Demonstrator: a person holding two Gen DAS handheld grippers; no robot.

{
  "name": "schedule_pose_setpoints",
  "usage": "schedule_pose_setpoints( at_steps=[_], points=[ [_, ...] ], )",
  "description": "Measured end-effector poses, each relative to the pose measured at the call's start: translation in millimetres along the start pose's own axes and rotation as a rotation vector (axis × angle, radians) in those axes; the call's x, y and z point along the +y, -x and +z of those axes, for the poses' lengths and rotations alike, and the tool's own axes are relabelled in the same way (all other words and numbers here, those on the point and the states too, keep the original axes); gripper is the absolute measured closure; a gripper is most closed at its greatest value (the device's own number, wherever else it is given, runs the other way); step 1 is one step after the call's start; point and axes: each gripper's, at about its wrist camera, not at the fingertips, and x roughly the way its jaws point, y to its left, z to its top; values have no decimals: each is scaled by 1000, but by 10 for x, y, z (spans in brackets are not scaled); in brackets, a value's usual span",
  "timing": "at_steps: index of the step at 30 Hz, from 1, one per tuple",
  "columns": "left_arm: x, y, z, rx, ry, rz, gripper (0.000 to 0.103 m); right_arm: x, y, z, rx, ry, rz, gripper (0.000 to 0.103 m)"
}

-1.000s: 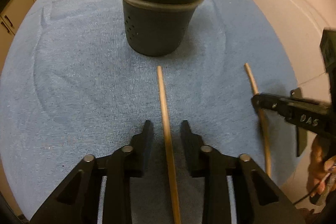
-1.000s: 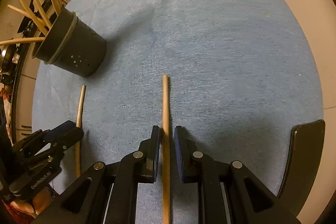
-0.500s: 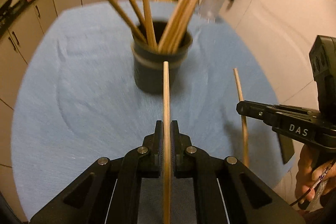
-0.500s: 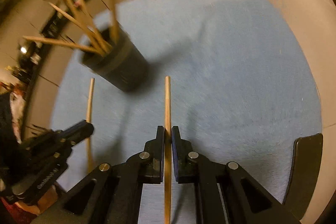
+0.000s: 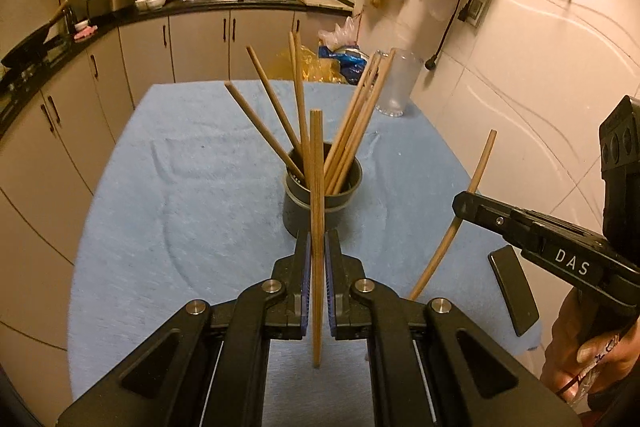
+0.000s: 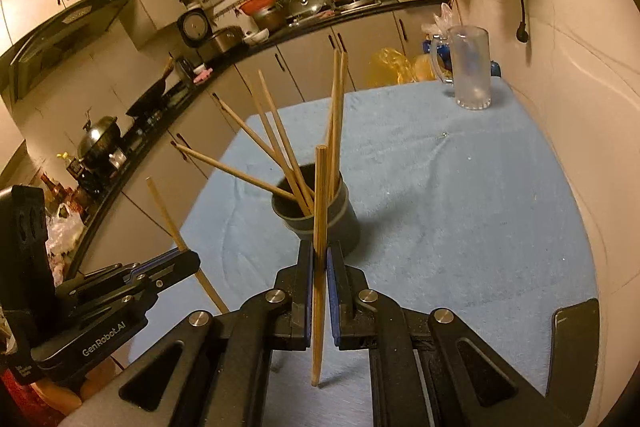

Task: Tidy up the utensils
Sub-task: 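Lift the held chopsticks upright and carry both grippers over the black cup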

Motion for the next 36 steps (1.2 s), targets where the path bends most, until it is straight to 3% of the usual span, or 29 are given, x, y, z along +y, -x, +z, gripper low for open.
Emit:
schedule_pose_setpoints(
  at_steps=[15,36],
  points=[
    [21,43,97,-37,-18,19,97,-62,227,145,-68,-45,30,96],
    [22,96,228,-59,-32,22,97,-83,298,239,-97,-82,31,96]
  ],
)
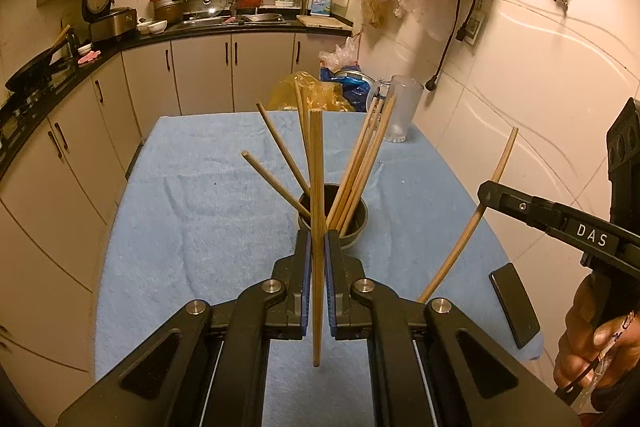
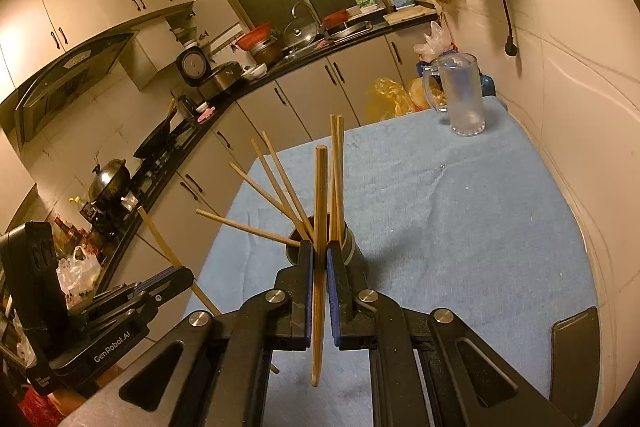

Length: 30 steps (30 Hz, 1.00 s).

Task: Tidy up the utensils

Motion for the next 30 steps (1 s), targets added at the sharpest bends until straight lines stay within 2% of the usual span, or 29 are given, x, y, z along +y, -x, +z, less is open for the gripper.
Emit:
schedule_pose_setpoints(
  at_steps=[14,21,30],
  points=[
    [42,235,240,-61,1,14,97,-52,115,245,-50,-33,19,96],
    [14,298,502,-88,2,-7,97,-102,164,372,-73,-47,30,96],
    [-38,158,861,-109,21,-22,97,-120,164,606,-99,-43,28,96]
  ],
)
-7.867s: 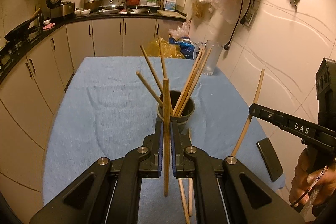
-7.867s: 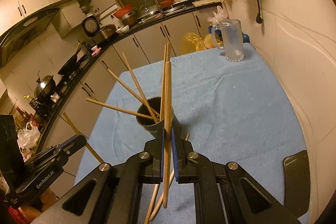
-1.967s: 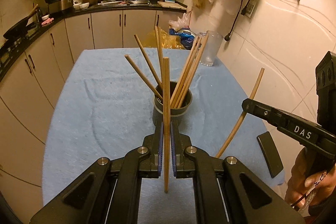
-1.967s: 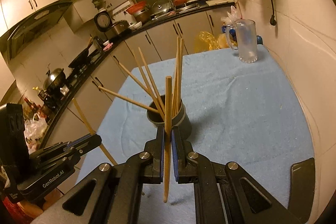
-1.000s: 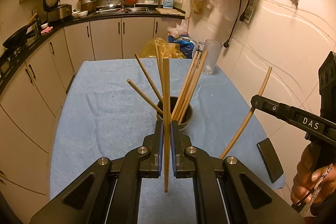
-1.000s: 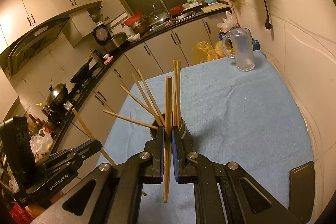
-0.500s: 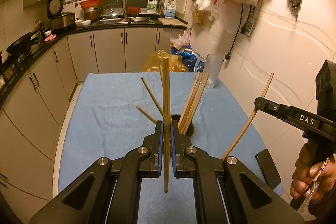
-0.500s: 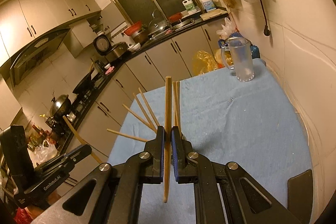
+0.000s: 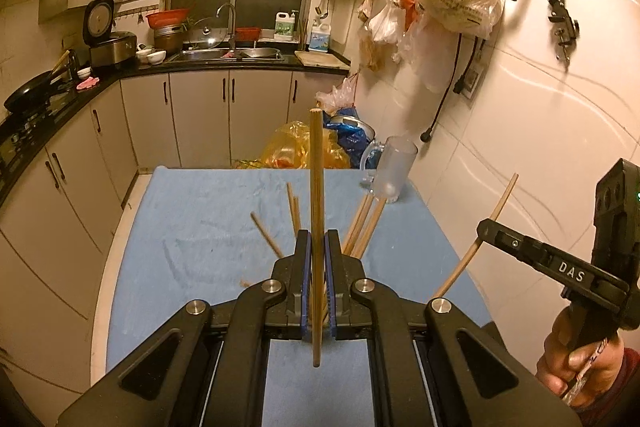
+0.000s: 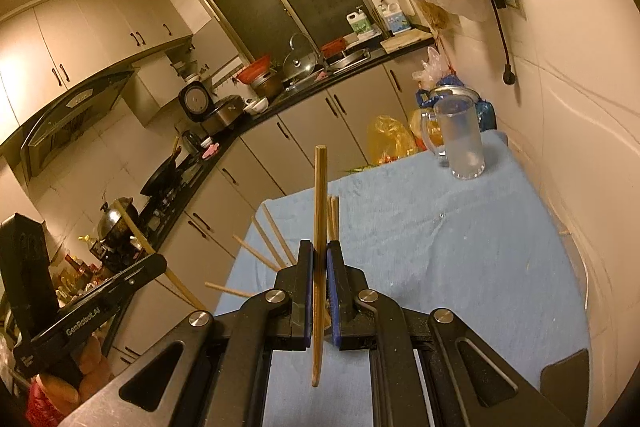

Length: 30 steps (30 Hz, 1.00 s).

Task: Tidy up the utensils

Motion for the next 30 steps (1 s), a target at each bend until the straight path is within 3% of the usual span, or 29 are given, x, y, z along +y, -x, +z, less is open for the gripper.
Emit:
schedule_pose_setpoints(
  at_steps=[16,30],
  points=[
    [26,-498,301,-17,51,52,97,118,-365,469,-27,60,-10,96],
    [37,-827,112,21,89,90,97,15,-839,329,43,83,-18,96]
  ],
)
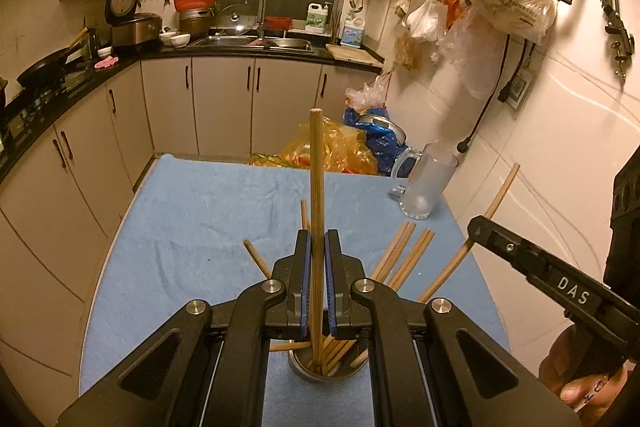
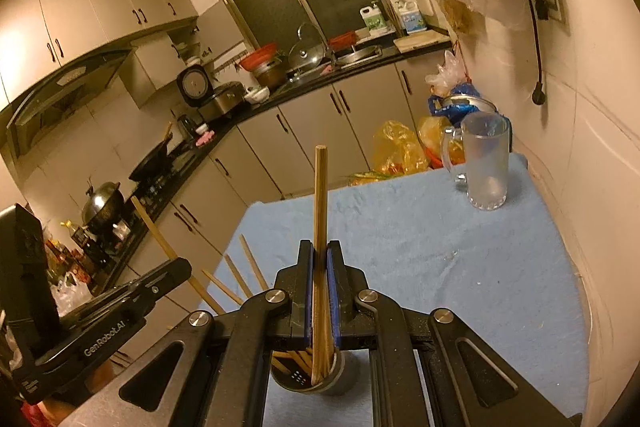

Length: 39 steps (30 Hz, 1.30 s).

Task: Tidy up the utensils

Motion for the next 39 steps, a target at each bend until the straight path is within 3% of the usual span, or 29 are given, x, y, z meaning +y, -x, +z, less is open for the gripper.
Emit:
schedule_pose_setpoints(
  at_steps=[19,39],
  points=[
    [107,-349,-311,83,6,40,97,-196,-456,-357,156,-19,7,96],
    [151,-637,-398,131,-27,31,96,-185,-700,-424,186,4,1,96]
  ],
)
